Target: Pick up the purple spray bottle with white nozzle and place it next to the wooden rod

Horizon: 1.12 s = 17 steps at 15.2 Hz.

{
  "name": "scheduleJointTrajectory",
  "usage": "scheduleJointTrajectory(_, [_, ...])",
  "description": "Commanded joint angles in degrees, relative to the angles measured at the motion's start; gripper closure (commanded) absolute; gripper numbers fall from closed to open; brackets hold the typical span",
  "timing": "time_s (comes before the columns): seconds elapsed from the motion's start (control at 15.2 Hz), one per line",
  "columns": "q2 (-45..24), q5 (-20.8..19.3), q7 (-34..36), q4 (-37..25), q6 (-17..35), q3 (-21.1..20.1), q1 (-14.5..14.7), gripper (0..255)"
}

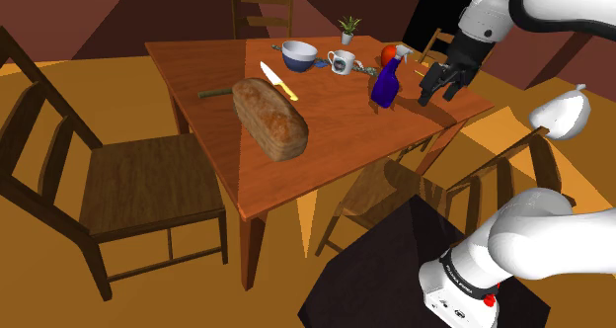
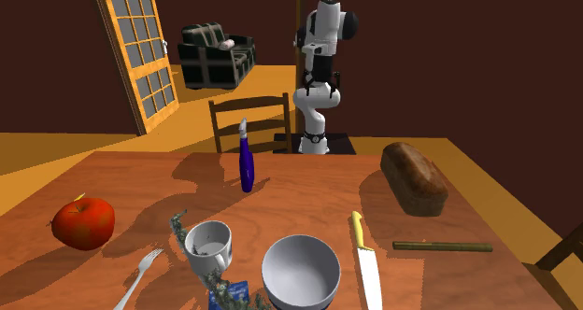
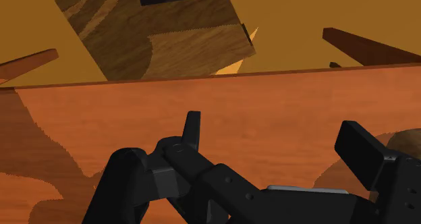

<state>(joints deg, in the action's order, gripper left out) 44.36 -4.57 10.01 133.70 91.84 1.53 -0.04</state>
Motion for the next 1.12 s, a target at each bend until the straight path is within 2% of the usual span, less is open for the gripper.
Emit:
scheduleJointTrajectory(0.0, [0.0,0.0,0.0,0.0,0.0,0.0,0.0,0])
scheduleJointTrajectory(0.59, [-7.5,-4.1,-12.7,1.7,16.2,11.1,-1.3,0])
scheduleJointTrajectory(1.06, [-17.8,-2.6,-23.6,-2.0,27.8,20.3,-0.1,0])
